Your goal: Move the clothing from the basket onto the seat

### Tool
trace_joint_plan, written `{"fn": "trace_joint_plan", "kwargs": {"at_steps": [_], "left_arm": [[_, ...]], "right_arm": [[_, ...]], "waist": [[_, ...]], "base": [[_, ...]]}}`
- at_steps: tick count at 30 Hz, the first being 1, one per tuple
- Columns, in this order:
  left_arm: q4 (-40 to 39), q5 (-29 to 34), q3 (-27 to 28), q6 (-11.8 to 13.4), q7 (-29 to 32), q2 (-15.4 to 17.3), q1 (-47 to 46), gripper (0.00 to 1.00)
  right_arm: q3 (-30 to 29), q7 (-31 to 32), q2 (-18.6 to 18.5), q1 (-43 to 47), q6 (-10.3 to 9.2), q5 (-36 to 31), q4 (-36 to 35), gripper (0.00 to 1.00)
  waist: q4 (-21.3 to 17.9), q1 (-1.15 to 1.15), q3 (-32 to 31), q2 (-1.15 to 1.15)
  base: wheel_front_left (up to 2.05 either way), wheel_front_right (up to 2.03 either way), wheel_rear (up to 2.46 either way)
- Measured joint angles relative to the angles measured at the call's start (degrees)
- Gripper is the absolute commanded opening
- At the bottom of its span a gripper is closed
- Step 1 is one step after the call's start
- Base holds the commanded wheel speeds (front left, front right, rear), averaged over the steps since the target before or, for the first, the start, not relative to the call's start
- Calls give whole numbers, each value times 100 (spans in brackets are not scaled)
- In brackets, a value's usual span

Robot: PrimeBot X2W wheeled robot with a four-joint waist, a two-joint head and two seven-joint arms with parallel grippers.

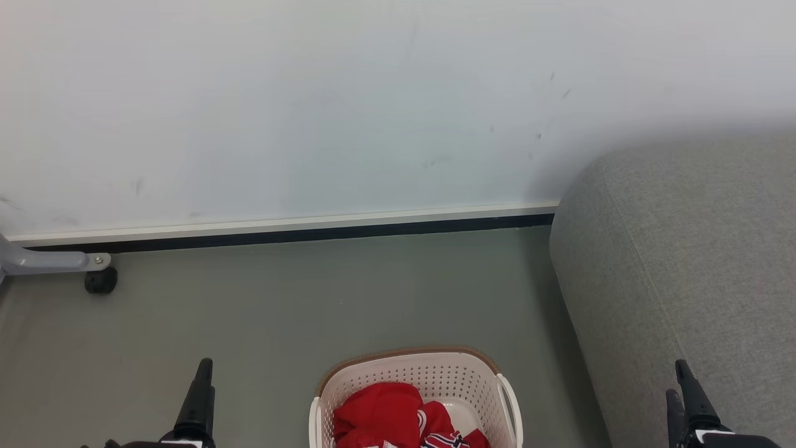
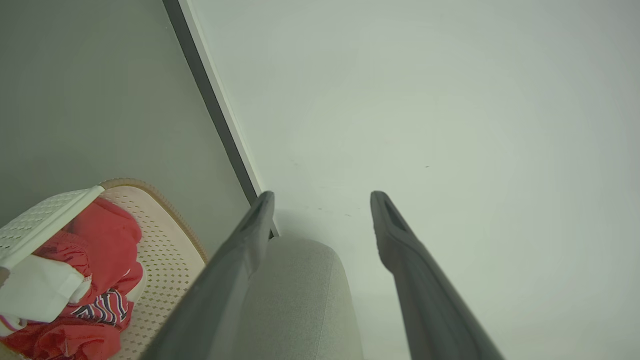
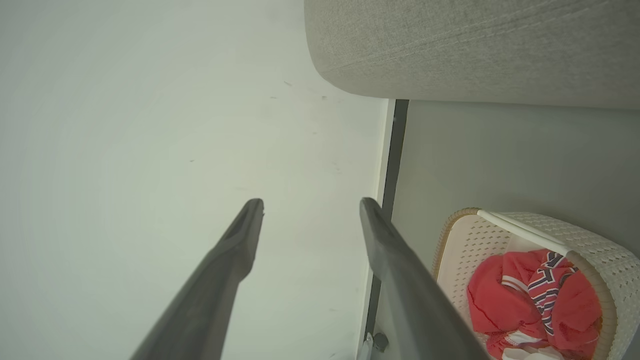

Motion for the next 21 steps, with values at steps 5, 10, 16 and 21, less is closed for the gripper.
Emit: {"fn": "trace_joint_plan", "kwargs": {"at_steps": [5, 10, 16, 21], "left_arm": [[-156, 404, -67, 146, -132, 3, 1, 100], [-270, 816, -175, 245, -235, 7, 2, 100], [-398, 1424, -283, 342, -345, 19, 4, 100], [-494, 1958, -425, 399, -447, 76, 5, 100]], "right_arm": [[97, -129, -1, 18, -140, -367, -167, 100], [213, -235, -4, 51, -232, -813, -318, 100], [371, -364, -8, 113, -321, -1386, -441, 100], [523, -460, -11, 114, -401, -1933, -524, 100]], "waist": [[5, 0, -33, 0], [9, 0, -57, 0], [12, 0, -84, 0], [14, 0, -105, 0]], "base": [[0, 0, 0], [0, 0, 0], [0, 0, 0], [0, 0, 0]]}}
